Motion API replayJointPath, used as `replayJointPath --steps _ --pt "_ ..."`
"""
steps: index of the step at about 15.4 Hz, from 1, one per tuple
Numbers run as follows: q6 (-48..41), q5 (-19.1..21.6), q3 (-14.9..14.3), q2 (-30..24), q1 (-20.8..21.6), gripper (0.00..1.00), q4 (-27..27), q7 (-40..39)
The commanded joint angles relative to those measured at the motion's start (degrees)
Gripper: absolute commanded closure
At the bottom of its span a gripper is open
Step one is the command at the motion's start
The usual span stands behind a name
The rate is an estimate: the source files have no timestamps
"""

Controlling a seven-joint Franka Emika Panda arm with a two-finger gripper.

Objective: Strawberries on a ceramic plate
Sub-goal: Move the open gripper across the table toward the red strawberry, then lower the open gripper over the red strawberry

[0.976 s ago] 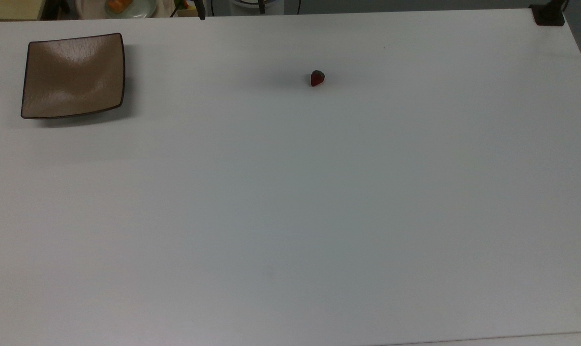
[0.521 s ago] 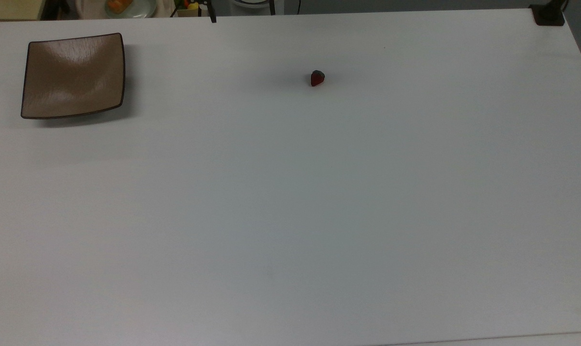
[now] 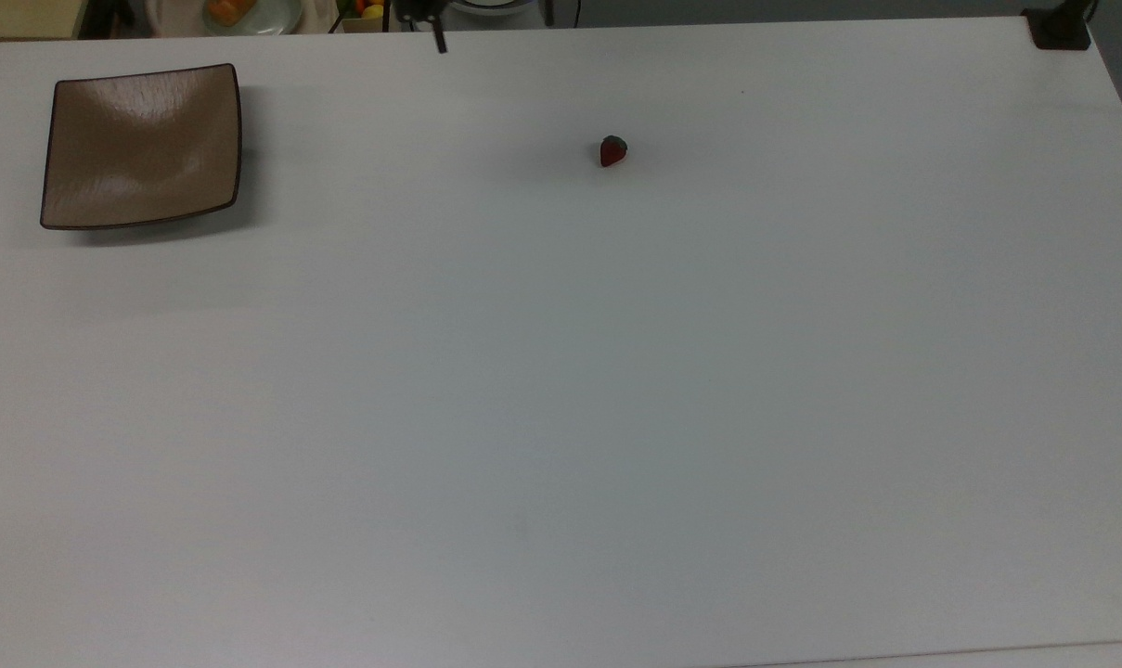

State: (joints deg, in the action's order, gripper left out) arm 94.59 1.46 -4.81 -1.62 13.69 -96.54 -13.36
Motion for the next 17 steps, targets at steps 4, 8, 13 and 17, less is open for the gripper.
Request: replayJointPath --steps 4,8,13,17 --pt "-0.7 0.4 8.2 1.3 0.5 0.0 -0.9 3.2" --pt "-0.4 0.5 14.0 1.6 1.0 0.0 -3.1 11.8" --pt "1.0 0.5 19.5 2.5 1.0 0.0 -6.4 13.6" --pt "7.1 0.5 20.6 2.5 1.5 0.0 -12.2 16.2"
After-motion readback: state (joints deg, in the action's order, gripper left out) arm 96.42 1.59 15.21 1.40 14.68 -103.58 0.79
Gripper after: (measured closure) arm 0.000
